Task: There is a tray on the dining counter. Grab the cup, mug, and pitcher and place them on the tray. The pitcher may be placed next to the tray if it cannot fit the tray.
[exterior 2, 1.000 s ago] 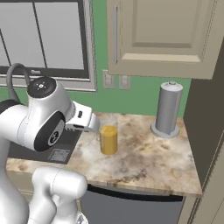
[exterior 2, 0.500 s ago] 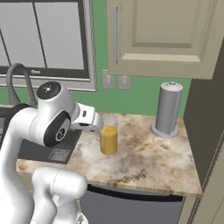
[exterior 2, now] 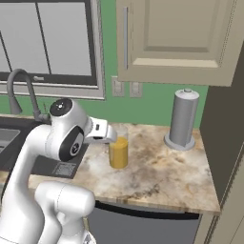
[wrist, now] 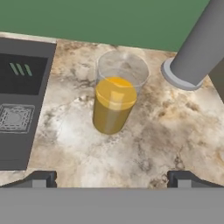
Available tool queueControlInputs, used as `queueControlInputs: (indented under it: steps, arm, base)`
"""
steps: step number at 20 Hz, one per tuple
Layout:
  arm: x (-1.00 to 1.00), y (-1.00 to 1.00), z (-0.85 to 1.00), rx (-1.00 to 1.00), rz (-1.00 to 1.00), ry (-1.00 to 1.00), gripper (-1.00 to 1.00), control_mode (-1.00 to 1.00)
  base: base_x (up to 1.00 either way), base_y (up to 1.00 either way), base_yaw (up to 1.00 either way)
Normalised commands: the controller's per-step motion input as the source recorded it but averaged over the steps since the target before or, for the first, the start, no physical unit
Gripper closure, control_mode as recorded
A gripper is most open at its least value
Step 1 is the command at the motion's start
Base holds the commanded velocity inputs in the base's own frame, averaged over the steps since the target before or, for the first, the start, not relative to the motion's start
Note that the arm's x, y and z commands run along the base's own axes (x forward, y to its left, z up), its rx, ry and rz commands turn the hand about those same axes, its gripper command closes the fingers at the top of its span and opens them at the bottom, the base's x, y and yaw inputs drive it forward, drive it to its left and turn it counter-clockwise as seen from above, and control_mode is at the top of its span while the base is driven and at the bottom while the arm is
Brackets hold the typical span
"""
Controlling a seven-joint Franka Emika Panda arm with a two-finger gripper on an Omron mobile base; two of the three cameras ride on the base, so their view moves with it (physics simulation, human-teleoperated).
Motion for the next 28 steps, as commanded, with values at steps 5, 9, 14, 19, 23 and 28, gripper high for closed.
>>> queueControlInputs:
  steps: [5, 9, 14, 19, 23, 28]
  arm:
    - [0.43, -0.07, -0.19, 0.0, 0.0, 0.0, -1.0, -1.0]
    - [0.26, -0.08, -0.2, 0.0, 0.0, 0.0, -1.0, -1.0]
    - [0.23, -0.03, -0.21, 0.0, 0.0, 0.0, -1.0, -1.0]
    - [0.19, 0.0, -0.18, 0.01, 0.0, 0.0, -1.0, -1.0]
    - [0.24, 0.0, -0.17, 0.02, 0.0, 0.0, -1.0, -1.0]
    - [0.17, -0.02, -0.2, 0.02, 0.0, 0.0, -1.0, -1.0]
  base:
    - [0.0, 0.0, 0.0]
    - [0.0, 0.0, 0.0]
    - [0.0, 0.0, 0.0]
    - [0.0, 0.0, 0.0]
    - [0.0, 0.0, 0.0]
    - [0.0, 0.0, 0.0]
